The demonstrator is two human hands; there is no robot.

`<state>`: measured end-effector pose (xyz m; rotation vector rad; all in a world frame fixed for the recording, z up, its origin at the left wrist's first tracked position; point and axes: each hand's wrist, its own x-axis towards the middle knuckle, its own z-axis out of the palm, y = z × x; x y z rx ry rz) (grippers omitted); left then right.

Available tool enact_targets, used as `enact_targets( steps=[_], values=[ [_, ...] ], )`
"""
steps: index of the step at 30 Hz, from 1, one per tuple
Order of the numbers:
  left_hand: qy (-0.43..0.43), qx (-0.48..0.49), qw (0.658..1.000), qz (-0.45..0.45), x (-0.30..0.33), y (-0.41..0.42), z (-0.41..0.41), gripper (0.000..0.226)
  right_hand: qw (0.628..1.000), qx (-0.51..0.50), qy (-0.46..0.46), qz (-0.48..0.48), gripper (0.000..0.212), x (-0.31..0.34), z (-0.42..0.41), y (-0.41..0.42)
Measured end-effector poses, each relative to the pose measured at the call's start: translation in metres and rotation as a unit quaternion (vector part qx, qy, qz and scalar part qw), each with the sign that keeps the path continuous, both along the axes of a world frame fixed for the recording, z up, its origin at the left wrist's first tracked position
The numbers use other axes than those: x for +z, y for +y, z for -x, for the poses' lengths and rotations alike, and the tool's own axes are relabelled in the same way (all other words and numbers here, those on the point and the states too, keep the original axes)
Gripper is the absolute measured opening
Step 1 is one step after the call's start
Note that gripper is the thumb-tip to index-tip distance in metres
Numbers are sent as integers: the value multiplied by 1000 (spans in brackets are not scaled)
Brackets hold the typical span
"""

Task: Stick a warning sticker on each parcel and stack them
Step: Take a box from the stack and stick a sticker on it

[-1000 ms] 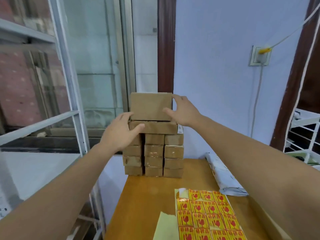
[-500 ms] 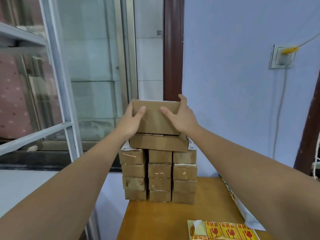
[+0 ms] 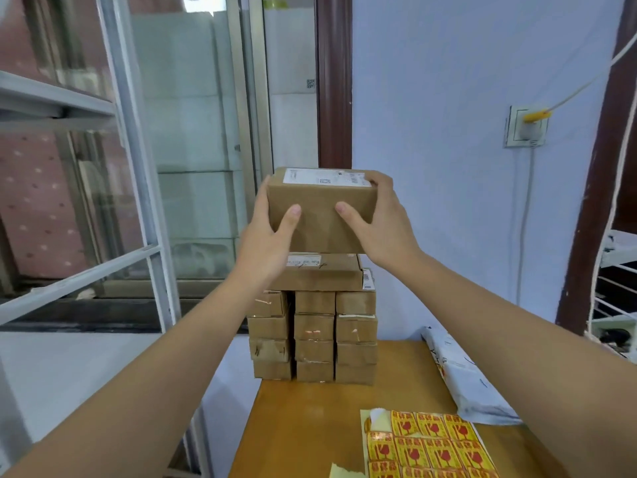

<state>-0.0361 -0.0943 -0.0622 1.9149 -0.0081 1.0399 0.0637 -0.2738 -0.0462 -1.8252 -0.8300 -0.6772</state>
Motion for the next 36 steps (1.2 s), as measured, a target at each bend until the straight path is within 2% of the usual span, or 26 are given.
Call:
enact_targets(
  steps=[5,9,12,19,24,29,33,36],
  values=[
    [1,-36,999,37,-9,-39,58,73,1000,-3,-12,28,66,-17,61,-51],
    [14,-50,998,45,-32,-76,104,63,999,0,3,35,66,-44,107,-88],
    [17,-40,998,50,-56,-103,132,55,999,3,26,32,64,-67,137,-116],
    [76,-68,990,92,-132,-169,180,60,992,-26,73,102,67,-140,197,-187],
    [106,-97,984,108,-175,-218,195,62,983,-59,135,110,75,-187,220,-232],
    [127,-120,976,129,-209,-247,200,57,985,-56,151,68,61,-215,227,-262],
    [142,-122,971,151,-213,-249,202,46,982,-66,168,60,58,-222,224,-274],
    [167,-110,965,168,-206,-231,192,55,981,-52,169,75,57,-221,221,-272]
  ],
)
